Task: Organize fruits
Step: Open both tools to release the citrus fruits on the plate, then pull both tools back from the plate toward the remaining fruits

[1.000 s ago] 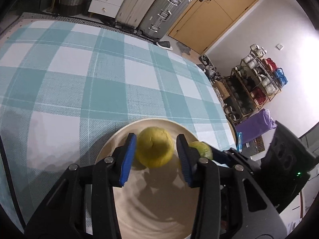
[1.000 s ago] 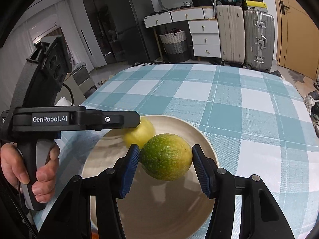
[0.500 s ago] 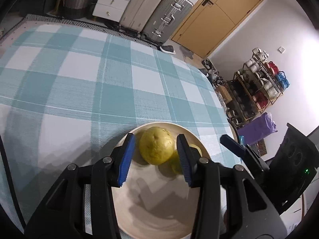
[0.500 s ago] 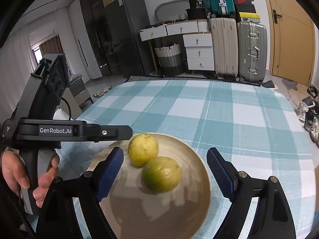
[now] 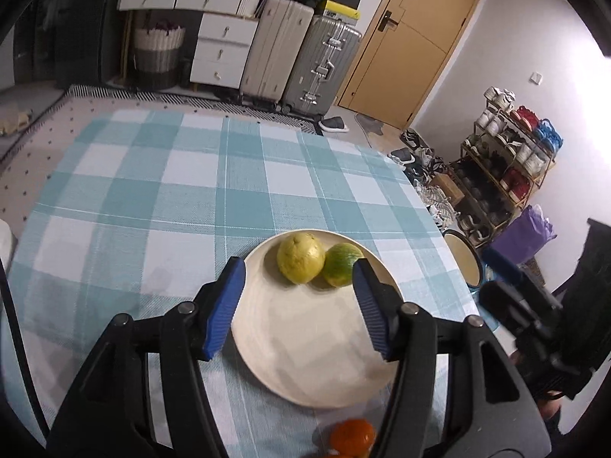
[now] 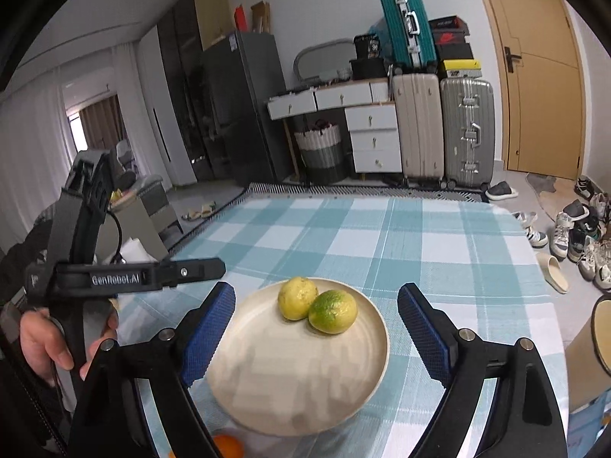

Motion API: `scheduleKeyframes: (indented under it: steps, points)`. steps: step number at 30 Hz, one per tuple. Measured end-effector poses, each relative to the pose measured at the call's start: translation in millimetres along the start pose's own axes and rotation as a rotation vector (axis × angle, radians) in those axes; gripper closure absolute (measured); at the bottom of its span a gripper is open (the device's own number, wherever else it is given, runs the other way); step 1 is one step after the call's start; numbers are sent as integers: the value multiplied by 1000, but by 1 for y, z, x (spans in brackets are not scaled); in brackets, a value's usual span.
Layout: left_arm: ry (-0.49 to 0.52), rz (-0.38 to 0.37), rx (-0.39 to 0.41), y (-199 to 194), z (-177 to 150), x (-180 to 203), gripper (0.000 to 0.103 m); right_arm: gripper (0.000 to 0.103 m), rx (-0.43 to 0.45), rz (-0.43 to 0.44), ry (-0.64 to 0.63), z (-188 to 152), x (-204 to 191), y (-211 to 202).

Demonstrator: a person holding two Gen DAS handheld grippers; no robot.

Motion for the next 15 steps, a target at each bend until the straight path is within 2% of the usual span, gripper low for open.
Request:
scheduleKeyframes:
  steps: [3,7,9,11,15]
  points:
    - [39,36,30,-24,-5,11,34,13,45,-6,-4,3,-7,-25]
    - [70,85,78,-55,-16,24,33,5,104,-5,6,4,-17,-55]
    - [77,100,89,-69,-25,31,29,5,124,-5,5,1,-22,-68]
    - [94,126,108,-79,-32,36,22,4,125,-4,6,-3,-26,-76]
    - [139,179,114,-92,-48,46,21,2,131,-23,13,-14,-32,-87]
Point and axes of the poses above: each gripper's, at about its wrist camera, not at the fingertips, and y roughly the way its jaws point, x to its right, z to its top, the point moved 6 cm from there along y, roughly the way its jaws point, and after that the axes turned 5 degrees about y, right-handed, at the moved point
